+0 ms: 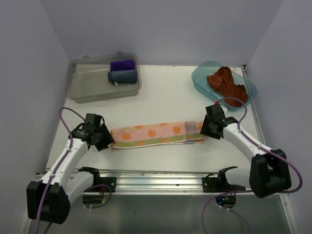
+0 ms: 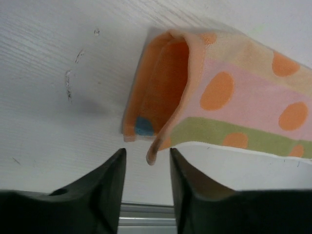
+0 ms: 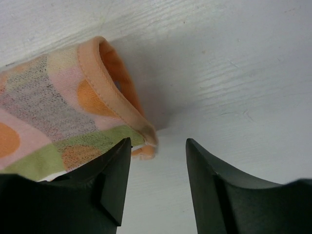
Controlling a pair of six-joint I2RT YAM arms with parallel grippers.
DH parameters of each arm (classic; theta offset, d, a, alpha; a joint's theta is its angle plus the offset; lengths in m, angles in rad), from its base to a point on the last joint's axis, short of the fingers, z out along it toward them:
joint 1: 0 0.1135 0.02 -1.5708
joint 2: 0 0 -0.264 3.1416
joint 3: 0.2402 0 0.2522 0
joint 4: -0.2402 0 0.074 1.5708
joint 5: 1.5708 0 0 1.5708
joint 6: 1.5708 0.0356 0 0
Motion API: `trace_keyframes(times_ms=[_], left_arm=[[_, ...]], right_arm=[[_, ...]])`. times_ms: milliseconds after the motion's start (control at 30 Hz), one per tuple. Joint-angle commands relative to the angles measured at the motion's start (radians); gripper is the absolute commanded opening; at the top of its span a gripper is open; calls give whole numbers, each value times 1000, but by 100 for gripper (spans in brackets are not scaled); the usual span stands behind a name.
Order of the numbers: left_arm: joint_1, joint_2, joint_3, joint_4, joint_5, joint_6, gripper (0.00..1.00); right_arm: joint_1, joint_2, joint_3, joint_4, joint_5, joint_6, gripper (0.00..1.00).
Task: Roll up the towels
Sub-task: Fold the towel
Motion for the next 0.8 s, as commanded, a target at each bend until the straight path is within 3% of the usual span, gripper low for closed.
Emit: trace_keyframes(times_ms=[0, 33, 133, 233, 333, 533, 767], left_arm=[[7, -27, 60, -24, -22, 9, 51], [7, -35, 73, -33, -31, 9, 59], [5, -46, 111, -3, -36, 16, 61], [5, -8, 145, 45, -5, 16, 55], [-4, 45, 163, 97, 12, 13, 48], [-27, 180, 200, 200, 78, 56, 44], [-22, 388, 215, 238, -6, 85, 44]], right_arm=[[-4, -28, 57, -22, 11, -13, 54], [-4, -42, 80, -27, 10, -16, 56], [1, -43, 121, -27, -16, -19, 54], [22, 11, 167, -2, -41, -16, 30], [58, 74, 210, 22, -43, -10, 13], [64, 248, 281, 67, -78, -10, 10], [55, 371, 264, 103, -50, -17, 10]])
